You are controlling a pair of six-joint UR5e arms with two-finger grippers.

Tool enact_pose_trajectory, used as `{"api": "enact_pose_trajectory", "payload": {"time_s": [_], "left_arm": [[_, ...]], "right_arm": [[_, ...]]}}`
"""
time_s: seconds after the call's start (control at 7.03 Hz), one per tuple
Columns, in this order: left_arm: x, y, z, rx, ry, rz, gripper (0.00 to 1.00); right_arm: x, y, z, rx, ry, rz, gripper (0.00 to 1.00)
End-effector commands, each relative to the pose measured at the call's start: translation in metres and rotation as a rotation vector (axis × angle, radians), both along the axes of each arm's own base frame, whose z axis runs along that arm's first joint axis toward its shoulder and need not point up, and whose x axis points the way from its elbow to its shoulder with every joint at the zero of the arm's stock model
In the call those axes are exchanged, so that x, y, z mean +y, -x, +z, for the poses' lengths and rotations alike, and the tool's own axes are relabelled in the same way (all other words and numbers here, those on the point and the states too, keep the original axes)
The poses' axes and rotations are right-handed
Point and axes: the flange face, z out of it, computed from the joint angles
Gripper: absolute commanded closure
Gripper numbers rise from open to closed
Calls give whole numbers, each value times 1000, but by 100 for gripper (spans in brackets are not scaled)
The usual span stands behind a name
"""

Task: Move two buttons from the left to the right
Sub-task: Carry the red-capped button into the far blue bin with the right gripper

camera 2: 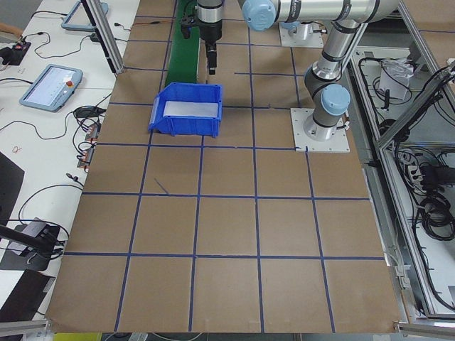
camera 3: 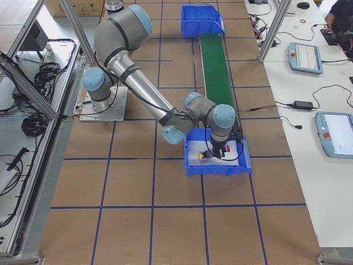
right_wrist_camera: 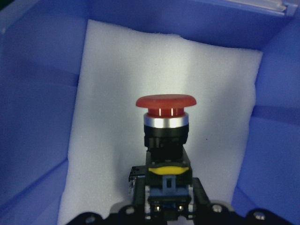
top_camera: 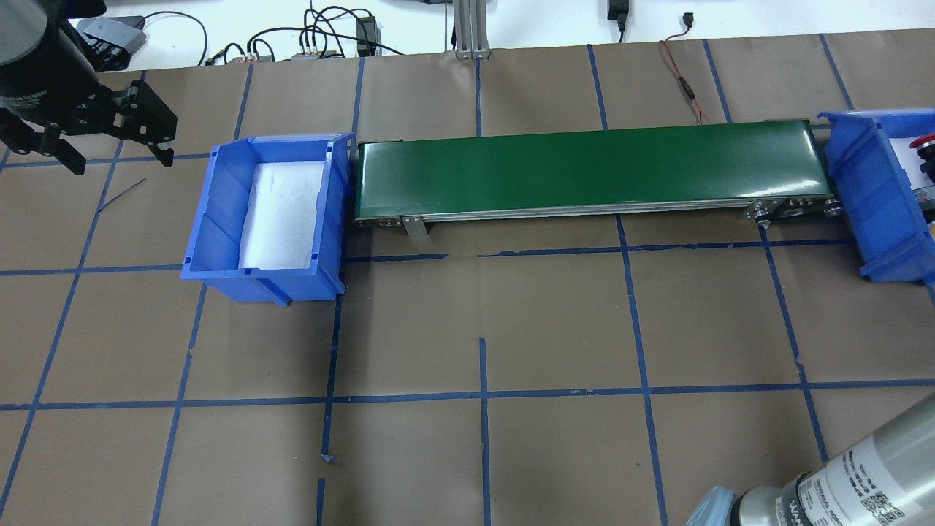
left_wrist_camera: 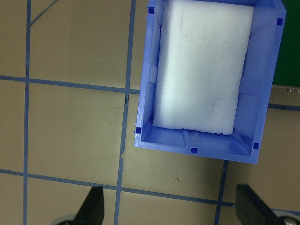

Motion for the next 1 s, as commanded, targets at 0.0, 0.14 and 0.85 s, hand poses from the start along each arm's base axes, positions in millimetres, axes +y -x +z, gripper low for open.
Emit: {"api": "enact_pose_trajectory", "payload": {"time_s": [0.0,0.14,0.85], "left_arm": [[10,4,19,-8,26,-8,0],[9,3,11,-3,8,-5,0],[15,13,-5,13,-86,8,0]], "right_arm": [[-11,-4,-14,-6,28,12,94],[-12,-6,-15,-7,28,10,93],[-13,-10,-21,-16,22,15,3]]}}
